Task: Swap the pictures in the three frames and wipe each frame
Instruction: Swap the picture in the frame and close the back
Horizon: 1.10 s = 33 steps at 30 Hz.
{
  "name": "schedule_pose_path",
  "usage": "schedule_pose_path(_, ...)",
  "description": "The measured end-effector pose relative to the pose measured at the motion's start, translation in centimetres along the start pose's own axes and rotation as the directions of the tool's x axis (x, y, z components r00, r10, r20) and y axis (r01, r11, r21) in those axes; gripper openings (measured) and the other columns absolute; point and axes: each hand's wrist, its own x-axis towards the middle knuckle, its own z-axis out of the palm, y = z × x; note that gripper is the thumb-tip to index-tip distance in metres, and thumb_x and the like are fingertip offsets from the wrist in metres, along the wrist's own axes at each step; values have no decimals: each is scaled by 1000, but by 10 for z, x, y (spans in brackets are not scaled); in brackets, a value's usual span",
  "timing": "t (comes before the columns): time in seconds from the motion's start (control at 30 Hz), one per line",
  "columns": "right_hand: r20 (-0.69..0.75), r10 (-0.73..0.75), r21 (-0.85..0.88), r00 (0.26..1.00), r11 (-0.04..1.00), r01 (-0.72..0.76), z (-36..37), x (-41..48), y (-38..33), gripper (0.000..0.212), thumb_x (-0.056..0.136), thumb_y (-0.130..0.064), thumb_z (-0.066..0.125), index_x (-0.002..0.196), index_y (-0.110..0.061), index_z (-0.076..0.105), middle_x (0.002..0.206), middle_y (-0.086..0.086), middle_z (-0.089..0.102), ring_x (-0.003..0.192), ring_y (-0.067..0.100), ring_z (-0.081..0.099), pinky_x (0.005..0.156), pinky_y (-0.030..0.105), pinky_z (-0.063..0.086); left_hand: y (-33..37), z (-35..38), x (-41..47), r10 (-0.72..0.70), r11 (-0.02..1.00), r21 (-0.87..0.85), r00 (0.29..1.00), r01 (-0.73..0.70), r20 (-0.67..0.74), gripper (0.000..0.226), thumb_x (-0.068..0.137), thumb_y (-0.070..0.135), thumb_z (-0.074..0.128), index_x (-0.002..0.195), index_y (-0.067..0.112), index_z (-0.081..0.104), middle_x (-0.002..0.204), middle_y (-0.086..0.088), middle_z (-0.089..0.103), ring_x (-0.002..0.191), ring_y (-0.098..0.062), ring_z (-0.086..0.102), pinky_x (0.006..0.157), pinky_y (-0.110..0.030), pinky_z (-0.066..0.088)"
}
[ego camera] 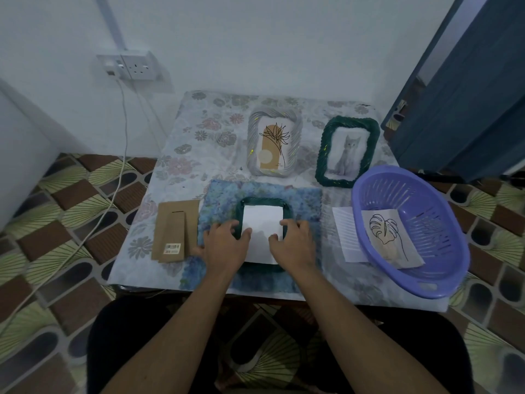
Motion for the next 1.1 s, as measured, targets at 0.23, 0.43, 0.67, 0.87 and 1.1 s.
schedule_pose_path(0.23,135,-170,288,976,949,126,16,-15,-52,27,90,-24,59,116,-22,58,115,-3,43,107,15,52,88,33,46,-18,-45,5,76,983,-162,996,-84,-53,24,87,35,65,106,21,71,103,0,68,97,-19,62,86,-36,50)
schedule_pose_path(0.43,339,-291,360,895,919,162,44,-31,-89,42,91,-18,58,133,-14,55,134,6,49,122,21,52,99,31,43,-71,-85,19,-108,994,-8,991,108,-77,41,83,45,57,112,19,70,114,-11,67,103,-32,61,86,-38,48)
schedule_pose_path(0.67,593,-190,373,783,926,-57,75,-41,-114,71,95,-24,54,156,-20,18,162,3,22,144,25,29,108,37,34,-98,-99,17,-268,956,98,959,277,-90,52,90,40,61,131,10,54,134,-25,47,124,-44,42,101,-51,38)
schedule_pose_path(0.87,563,-177,372,807,927,-56,82,-42,-117,74,93,-25,55,157,-20,17,162,3,21,147,24,25,114,40,31,-110,-97,27,-281,959,-43,956,279,-83,34,87,36,57,112,14,66,116,-16,64,109,-38,57,90,-44,47)
schedule_pose_path(1.1,537,-213,492,817,865,-98,77,-42,-115,53,94,-23,63,141,-19,40,123,-7,49,102,10,51,79,24,45,-91,-106,24,-332,861,-453,931,232,-154,12,92,17,57,104,17,57,98,-2,62,99,-29,62,88,-49,54)
